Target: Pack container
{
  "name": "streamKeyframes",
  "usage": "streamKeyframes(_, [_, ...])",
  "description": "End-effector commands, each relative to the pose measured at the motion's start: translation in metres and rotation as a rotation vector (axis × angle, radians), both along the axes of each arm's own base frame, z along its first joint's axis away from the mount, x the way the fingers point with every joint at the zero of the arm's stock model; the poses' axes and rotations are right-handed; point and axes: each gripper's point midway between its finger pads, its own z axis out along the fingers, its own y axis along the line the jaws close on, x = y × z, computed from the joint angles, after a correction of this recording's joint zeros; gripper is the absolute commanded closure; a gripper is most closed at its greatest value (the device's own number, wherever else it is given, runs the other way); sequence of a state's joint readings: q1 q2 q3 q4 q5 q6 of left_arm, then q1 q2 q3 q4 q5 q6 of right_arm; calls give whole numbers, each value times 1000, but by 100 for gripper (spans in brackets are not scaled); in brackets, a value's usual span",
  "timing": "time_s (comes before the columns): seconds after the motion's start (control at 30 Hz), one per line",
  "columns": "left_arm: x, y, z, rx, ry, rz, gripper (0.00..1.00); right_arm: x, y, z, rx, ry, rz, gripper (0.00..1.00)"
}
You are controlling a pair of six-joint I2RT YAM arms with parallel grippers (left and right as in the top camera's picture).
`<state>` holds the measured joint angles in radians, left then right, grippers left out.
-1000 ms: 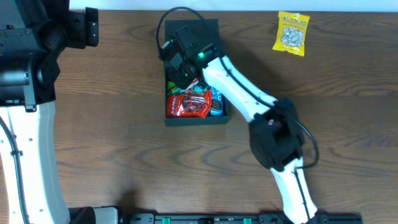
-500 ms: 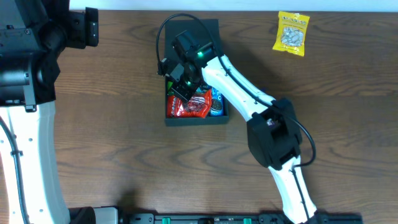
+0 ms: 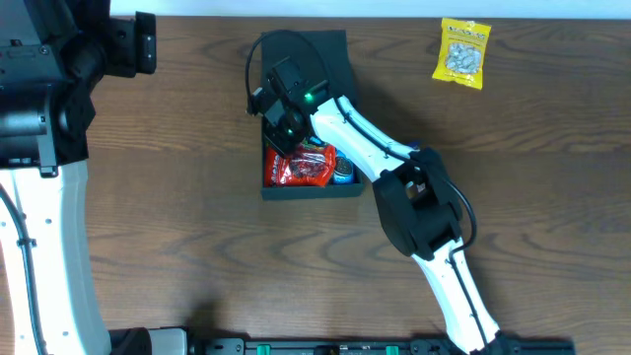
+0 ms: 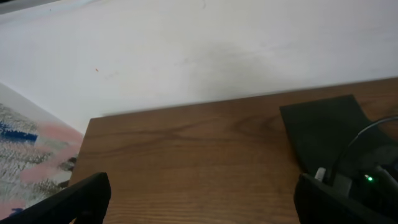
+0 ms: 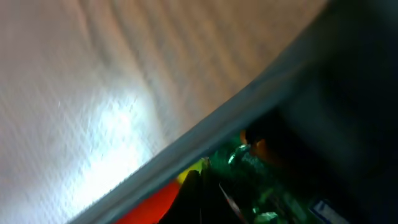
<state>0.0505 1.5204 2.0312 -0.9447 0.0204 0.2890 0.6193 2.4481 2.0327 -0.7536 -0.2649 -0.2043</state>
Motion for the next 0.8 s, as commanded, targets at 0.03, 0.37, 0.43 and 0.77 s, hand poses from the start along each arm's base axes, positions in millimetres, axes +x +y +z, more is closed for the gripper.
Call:
streamKeyframes(0.03, [-4,0,9,0,-17,-4,5,7,-8,-7,-44,-2,-106,99])
streamKeyframes(0.37, [-4,0,8,-1,-12,-4,5,32,-23,128,91,-203,-130,99])
streamKeyframes(0.43, [-4,0,8,-1,-11,-4,5,41,-42,164,117,-267,-158,99])
streamKeyframes(0.77, [-4,0,8,-14,-13,3,5,60,-177,175,135,-95,-381,99])
